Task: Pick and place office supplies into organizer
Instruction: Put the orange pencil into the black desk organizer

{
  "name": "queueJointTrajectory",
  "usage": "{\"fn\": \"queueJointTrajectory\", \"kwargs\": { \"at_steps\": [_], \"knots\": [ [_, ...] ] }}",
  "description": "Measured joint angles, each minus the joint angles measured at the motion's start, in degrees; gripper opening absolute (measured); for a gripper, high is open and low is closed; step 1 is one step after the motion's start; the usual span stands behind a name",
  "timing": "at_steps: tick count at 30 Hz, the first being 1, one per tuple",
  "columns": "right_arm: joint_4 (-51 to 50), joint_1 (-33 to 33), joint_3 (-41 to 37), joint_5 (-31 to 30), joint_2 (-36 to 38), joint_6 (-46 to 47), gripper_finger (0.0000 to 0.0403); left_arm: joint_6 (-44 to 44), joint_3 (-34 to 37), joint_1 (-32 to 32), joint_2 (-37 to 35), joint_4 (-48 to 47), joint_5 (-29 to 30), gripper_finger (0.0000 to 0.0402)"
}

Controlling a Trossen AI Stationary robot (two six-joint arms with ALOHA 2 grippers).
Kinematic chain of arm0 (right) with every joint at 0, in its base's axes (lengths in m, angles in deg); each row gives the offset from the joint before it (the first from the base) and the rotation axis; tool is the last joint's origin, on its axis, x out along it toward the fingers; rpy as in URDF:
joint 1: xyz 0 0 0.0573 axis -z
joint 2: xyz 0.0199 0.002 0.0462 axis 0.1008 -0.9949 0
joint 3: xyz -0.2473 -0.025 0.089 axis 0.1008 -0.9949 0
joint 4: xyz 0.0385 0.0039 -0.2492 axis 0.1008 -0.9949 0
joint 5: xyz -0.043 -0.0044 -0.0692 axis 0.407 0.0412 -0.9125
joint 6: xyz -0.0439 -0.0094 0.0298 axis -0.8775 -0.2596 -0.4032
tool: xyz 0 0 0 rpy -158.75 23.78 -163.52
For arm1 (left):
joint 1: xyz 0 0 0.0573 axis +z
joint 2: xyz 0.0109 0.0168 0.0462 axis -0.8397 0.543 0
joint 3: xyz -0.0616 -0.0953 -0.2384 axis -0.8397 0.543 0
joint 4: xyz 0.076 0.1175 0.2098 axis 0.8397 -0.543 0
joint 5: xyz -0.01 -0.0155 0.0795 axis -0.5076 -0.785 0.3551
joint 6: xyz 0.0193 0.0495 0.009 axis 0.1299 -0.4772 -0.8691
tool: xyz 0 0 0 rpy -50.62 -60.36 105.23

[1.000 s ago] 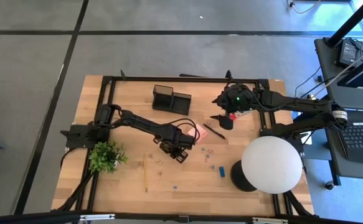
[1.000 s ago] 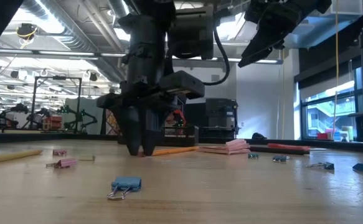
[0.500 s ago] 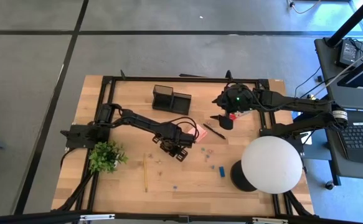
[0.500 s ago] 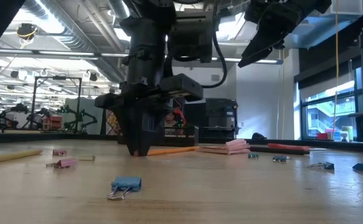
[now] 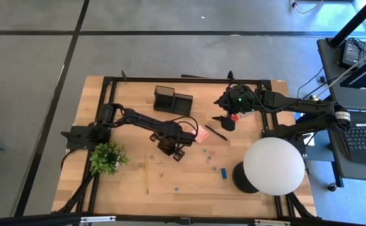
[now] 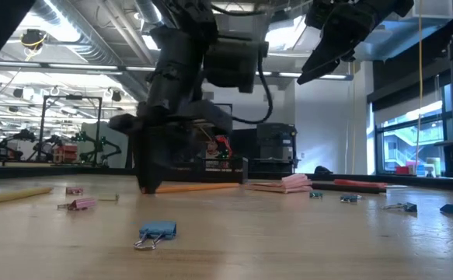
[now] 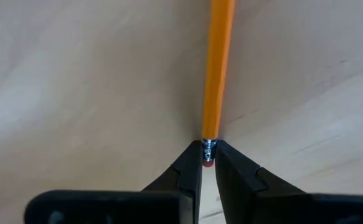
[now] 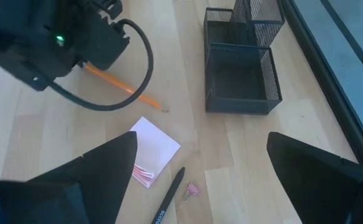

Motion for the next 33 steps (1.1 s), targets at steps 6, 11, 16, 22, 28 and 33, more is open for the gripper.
{"fn": "queueJointTrajectory", "kwargs": {
  "at_steps": [6,11,16,22,28,33],
  "knots": [
    [0.0,0.0,0.0,0.0,0.0,0.0,0.0361,-5.7,0.0,1.3,1.1,-5.1,-0.2,0.0036],
    [0.0,0.0,0.0,0.0,0.0,0.0,0.0361,-10.6,-0.2,2.0,2.5,-4.9,-0.5,0.0042],
    [0.0,0.0,0.0,0.0,0.0,0.0,0.0361,-12.2,-0.2,2.0,3.0,-4.7,0.1,0.0057],
    [0.0,0.0,0.0,0.0,0.0,0.0,0.0361,-12.4,-0.1,2.0,3.0,-4.5,0.5,0.0077],
    [0.0,0.0,0.0,0.0,0.0,0.0,0.0361,-12.0,-0.1,2.0,3.0,-4.4,0.6,0.0082],
    [0.0,0.0,0.0,0.0,0.0,0.0,0.0361,-11.9,0.0,1.9,3.0,-4.2,0.7,0.0069]
  ]
}}
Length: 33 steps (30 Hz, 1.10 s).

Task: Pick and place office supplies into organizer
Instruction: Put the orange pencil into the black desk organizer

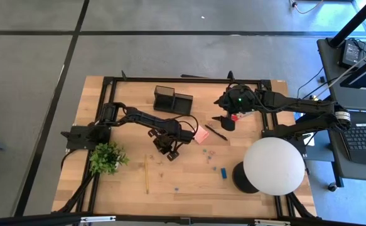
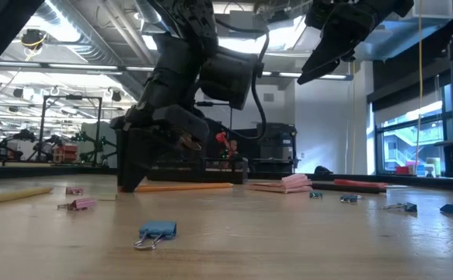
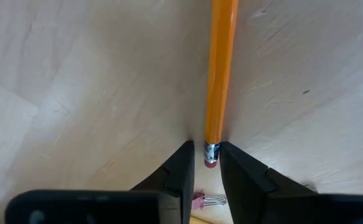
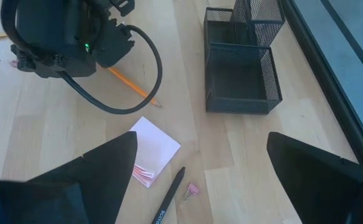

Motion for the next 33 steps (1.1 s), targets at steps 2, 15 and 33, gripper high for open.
{"fn": "queueJointTrajectory", "kwargs": {
  "at_steps": [2,15,33],
  "knots": [
    [0.0,0.0,0.0,0.0,0.0,0.0,0.0361,0.1,0.0,0.0,0.0,0.1,0.0,0.0063],
    [0.0,0.0,0.0,0.0,0.0,0.0,0.0361,0.2,0.0,-0.2,0.0,0.5,0.0,0.0026],
    [0.1,0.0,0.0,0.0,0.0,0.0,0.0361,-2.4,0.3,0.4,-9.1,-1.4,1.7,0.0023]
  ]
}}
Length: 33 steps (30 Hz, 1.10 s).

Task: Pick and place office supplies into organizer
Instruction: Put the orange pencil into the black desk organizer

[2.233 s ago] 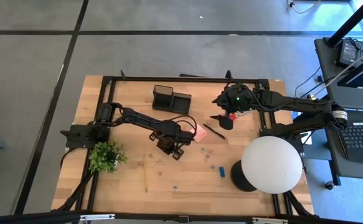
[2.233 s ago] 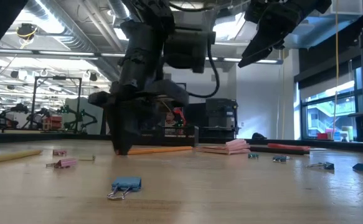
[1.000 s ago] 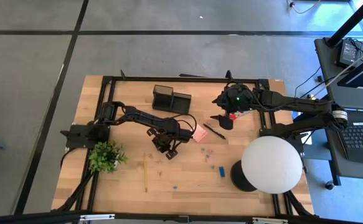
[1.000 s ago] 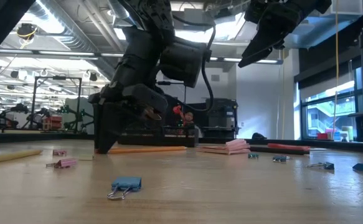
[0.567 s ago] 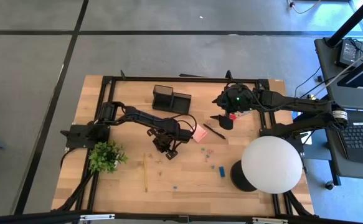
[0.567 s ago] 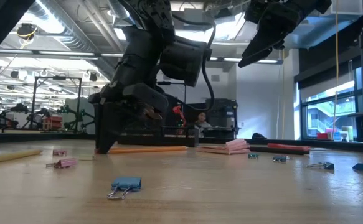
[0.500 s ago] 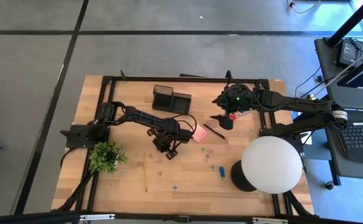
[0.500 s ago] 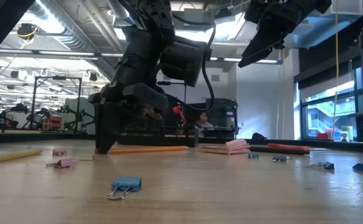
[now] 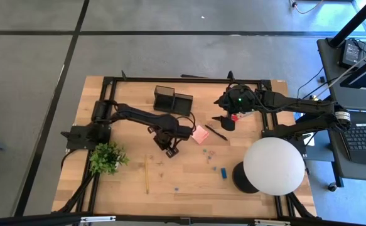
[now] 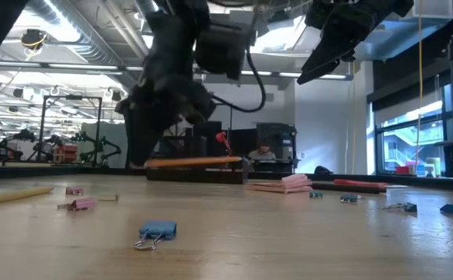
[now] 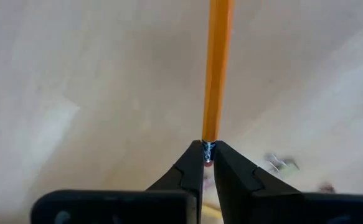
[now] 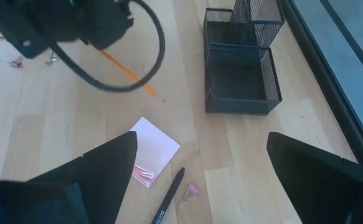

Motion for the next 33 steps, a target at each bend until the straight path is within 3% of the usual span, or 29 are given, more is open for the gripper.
{"fn": "queueJointTrajectory", "kwargs": {
  "at_steps": [7,17,24,30,33],
  "knots": [
    [1.1,0.0,0.0,0.0,0.0,0.0,0.0361,0.1,-0.1,1.0,-6.5,-0.4,0.6,0.0023],
    [7.0,0.0,0.0,0.0,0.0,0.1,0.0361,0.0,-0.2,3.9,-16.4,-0.9,8.0,0.0023],
    [14.2,-2.7,0.0,0.0,-0.6,-15.4,0.0361,-4.9,-0.2,5.0,-17.8,-0.5,7.9,0.0023],
    [22.8,-3.7,0.0,-0.1,-3.3,-8.8,0.0361,-8.8,-0.2,5.4,-17.8,-0.6,8.1,0.0023],
    [22.8,-3.8,0.0,-2.5,-4.3,-11.1,0.0361,-10.6,-0.2,5.4,-17.8,-0.6,7.8,0.0022]
  ]
}}
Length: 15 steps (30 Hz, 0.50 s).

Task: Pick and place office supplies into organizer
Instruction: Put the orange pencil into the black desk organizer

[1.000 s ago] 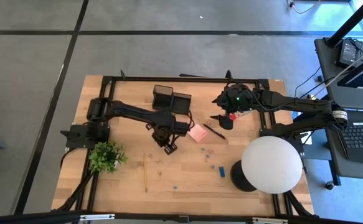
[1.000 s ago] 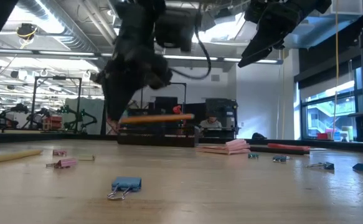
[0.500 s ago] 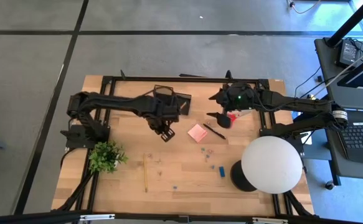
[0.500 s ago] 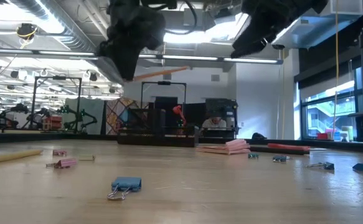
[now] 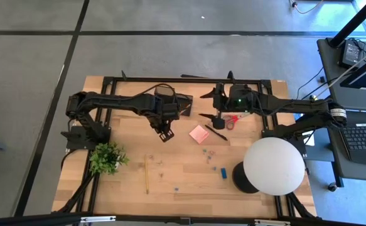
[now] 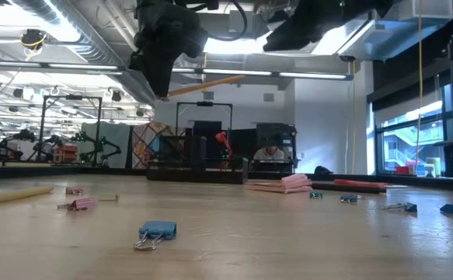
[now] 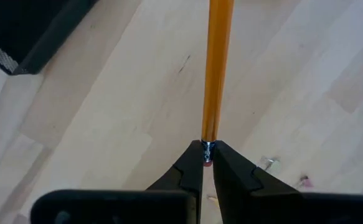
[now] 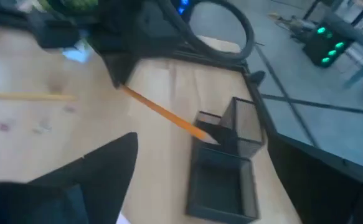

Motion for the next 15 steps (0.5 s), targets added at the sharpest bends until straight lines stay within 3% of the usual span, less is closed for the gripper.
{"fn": "queueJointTrajectory", "kwargs": {
  "at_steps": [5,11,15],
  "knots": [
    [-0.9,-2.0,0.0,-4.0,-2.1,-7.9,0.0361,-1.3,0.0,0.5,0.0,0.0,-0.2,0.0022],
    [3.3,-4.0,0.0,-16.0,-3.3,-8.4,0.0361,-1.1,0.0,2.8,0.0,0.2,-1.7,0.0022],
    [3.2,-5.3,0.0,-16.1,-3.2,-10.2,0.0361,-1.2,0.0,4.4,0.0,0.4,-2.1,0.0022]
  ]
}}
